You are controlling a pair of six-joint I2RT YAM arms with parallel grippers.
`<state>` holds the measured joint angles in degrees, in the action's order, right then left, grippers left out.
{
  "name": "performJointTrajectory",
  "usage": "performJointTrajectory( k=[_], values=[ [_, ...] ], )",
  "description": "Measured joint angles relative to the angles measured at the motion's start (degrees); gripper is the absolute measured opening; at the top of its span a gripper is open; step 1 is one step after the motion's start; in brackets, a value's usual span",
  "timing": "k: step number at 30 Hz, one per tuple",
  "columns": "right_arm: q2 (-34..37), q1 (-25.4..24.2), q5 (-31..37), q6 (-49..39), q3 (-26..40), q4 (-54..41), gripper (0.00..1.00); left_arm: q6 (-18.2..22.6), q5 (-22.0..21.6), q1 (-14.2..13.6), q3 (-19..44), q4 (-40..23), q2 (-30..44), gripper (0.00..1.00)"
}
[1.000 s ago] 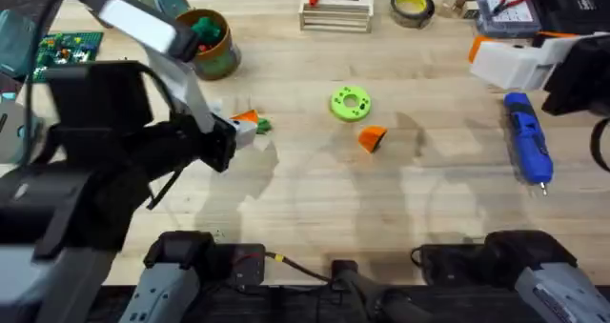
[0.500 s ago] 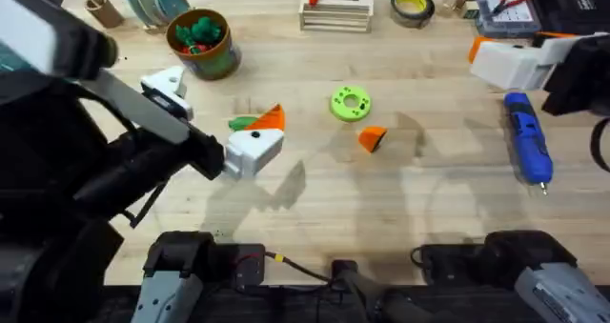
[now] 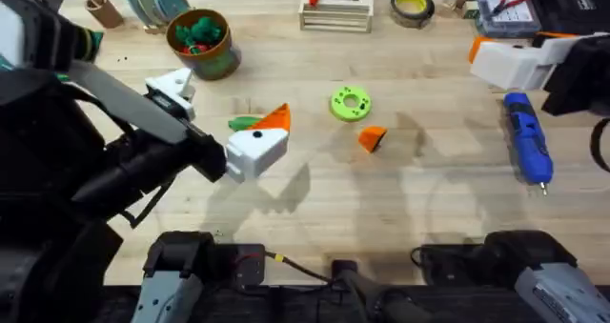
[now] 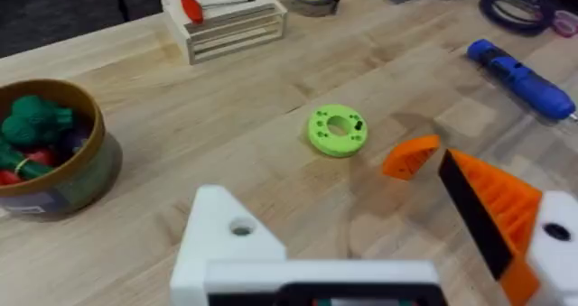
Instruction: Pick up the gripper from the table and insert it into the empty holder that is missing its gripper. Then pick up a screw, insert it into the mounting hole, and use the screwdriver to tighten it. Finally, clean up the table by picking up the vegetable and placing it into the bucket.
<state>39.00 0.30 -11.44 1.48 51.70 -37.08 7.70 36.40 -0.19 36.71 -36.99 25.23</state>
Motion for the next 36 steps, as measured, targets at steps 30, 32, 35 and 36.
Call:
performJointTrajectory(
  k=[30, 32, 35, 36],
  values=[
    [0.0, 0.0, 0.0, 0.0, 0.0, 0.0, 0.991, -0.4, -1.2, 0.0, 0.0, 9.6, 0.0, 0.992],
    [0.0, 0.0, 0.0, 0.0, 0.0, 0.0, 0.991, -0.5, -2.3, 0.0, 0.0, 9.6, -0.1, 0.993],
    [0.0, 0.0, 0.0, 0.0, 0.0, 0.0, 0.992, -0.4, -4.1, 0.0, 0.0, 9.6, -0.3, 0.993],
    [0.0, 0.0, 0.0, 0.0, 0.0, 0.0, 0.991, -0.4, -4.8, 0.0, 0.0, 9.6, -0.7, 0.993]
  ],
)
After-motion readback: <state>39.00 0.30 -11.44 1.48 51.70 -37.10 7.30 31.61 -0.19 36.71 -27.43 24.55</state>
